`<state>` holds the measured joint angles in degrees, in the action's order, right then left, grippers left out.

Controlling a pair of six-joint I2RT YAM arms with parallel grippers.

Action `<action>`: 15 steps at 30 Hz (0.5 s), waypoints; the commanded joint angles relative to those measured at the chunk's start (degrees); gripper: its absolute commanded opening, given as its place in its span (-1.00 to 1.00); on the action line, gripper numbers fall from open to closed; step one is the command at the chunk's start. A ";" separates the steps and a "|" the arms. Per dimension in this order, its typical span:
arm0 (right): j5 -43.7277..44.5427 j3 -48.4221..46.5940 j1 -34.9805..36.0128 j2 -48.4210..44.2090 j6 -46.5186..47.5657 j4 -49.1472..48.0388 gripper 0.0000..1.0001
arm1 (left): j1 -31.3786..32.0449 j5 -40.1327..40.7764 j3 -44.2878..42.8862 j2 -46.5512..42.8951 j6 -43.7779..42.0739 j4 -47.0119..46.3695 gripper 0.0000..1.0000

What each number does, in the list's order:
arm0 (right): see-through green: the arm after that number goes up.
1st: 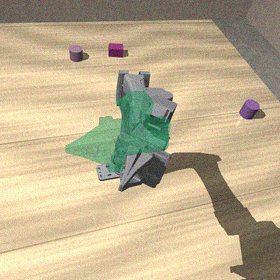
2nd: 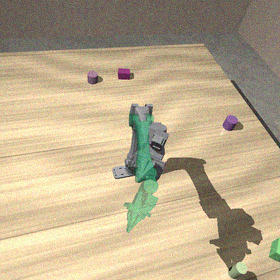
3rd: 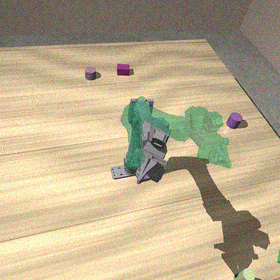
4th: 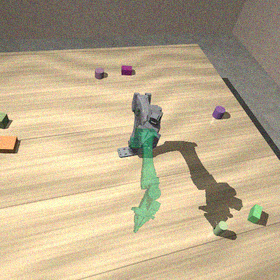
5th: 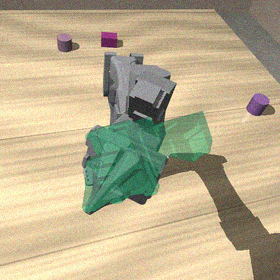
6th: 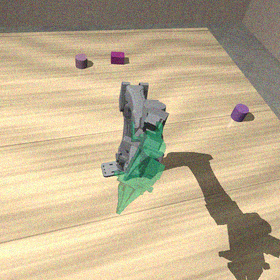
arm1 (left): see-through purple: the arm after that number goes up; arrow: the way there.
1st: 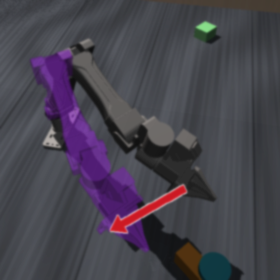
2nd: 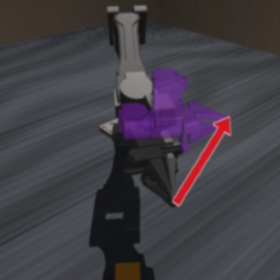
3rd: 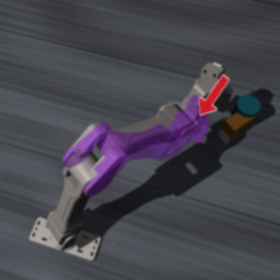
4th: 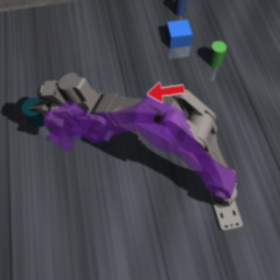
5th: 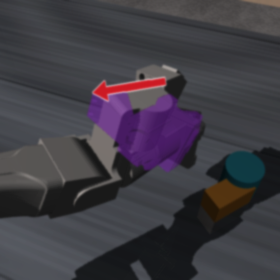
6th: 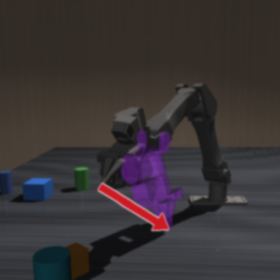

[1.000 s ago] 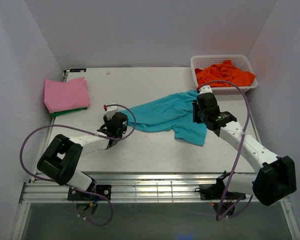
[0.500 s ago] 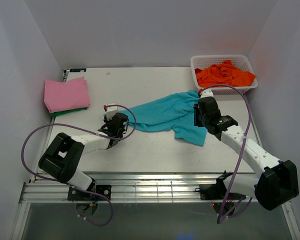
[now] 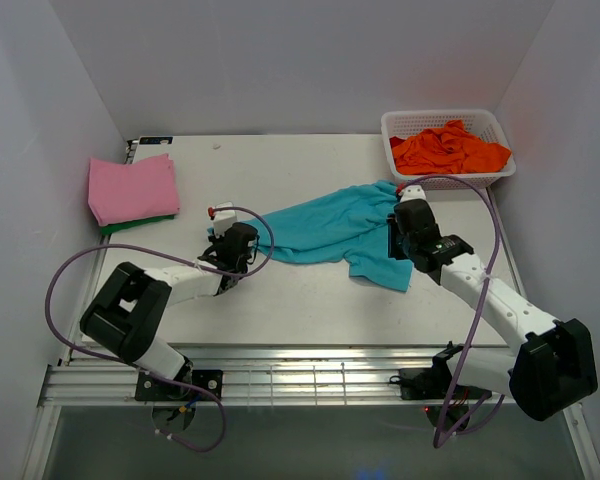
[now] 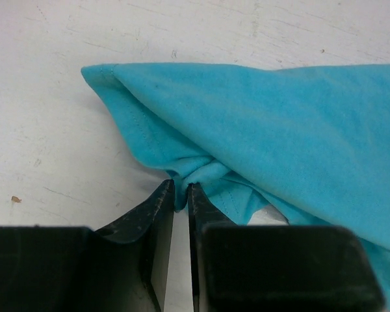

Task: Fold and stack the t-shirts
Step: Flatten the tshirt out

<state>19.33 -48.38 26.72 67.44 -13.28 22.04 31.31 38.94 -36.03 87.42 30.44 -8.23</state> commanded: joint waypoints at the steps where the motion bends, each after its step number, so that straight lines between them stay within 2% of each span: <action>1: -0.34 2.93 0.26 -0.12 -1.49 -1.74 -0.30 | 0.07 0.88 -1.85 0.91 0.06 -1.09 -0.51; 5: 0.00 5.31 0.26 0.58 -2.89 -2.09 -0.26 | 0.07 0.79 -2.03 1.70 -0.03 -1.18 -0.52; 15: 1.41 7.34 0.26 0.41 -5.00 -0.86 -0.20 | 0.07 1.14 -1.76 1.70 -0.20 -1.09 -0.40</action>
<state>19.40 -41.32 26.72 68.31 -16.71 22.50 31.31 39.00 -36.49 89.76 30.41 -8.25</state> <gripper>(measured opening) 0.402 0.299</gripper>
